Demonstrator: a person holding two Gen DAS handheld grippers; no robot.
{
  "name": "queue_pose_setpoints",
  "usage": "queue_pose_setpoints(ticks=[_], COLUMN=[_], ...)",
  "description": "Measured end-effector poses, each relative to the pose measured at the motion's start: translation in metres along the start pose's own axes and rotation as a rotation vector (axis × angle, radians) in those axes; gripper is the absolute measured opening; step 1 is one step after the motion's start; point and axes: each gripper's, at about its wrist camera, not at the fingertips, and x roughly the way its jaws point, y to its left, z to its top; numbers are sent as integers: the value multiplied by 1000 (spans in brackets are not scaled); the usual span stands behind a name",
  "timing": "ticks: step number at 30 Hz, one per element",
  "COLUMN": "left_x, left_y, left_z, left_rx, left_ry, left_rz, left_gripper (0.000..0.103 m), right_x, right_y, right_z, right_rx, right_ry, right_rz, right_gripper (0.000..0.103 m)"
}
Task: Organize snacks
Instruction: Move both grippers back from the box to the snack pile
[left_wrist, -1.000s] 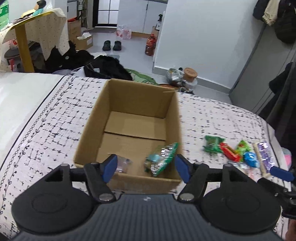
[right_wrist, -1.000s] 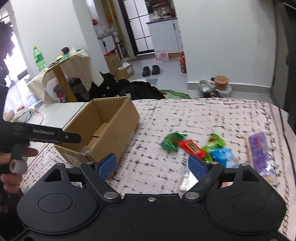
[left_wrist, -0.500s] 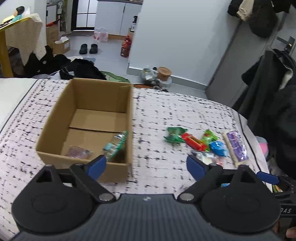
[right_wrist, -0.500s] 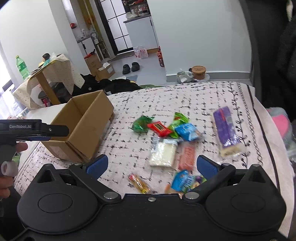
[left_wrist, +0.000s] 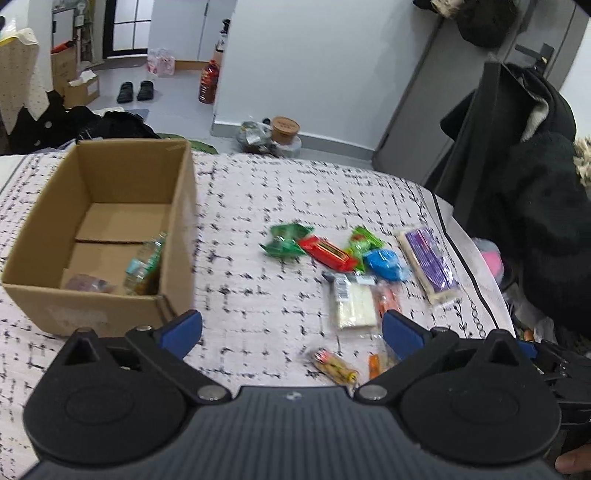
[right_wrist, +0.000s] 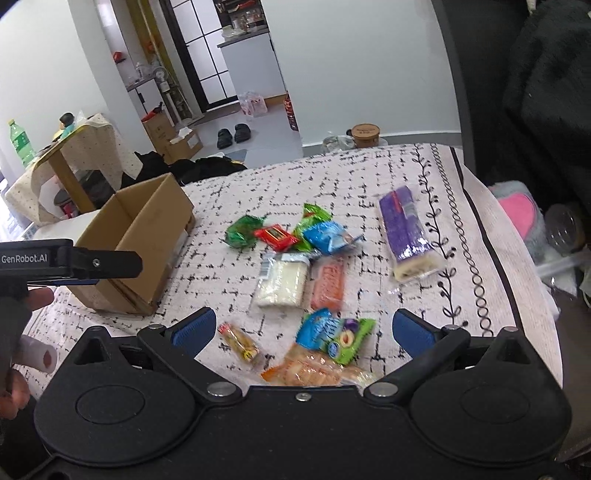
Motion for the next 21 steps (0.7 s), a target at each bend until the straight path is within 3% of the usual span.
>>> queue_pose_setpoints(ticks=[7,11,21], left_x=[24,33,54], left_y=[-15,-23,-29], left_z=[-13,-21,-27], left_rx=[14,62,59], left_ry=[96,112,131], left_rz=[-40,-40,-64], left_gripper=[103,103,97], right_x=[4,5,11], right_y=[-12,-21,-30], right_z=[-14,-22,-32], right_rx=[58,84,118], right_ry=[60,84,112], right_rz=[-24,-43,-50], right_gripper=[95,94,87])
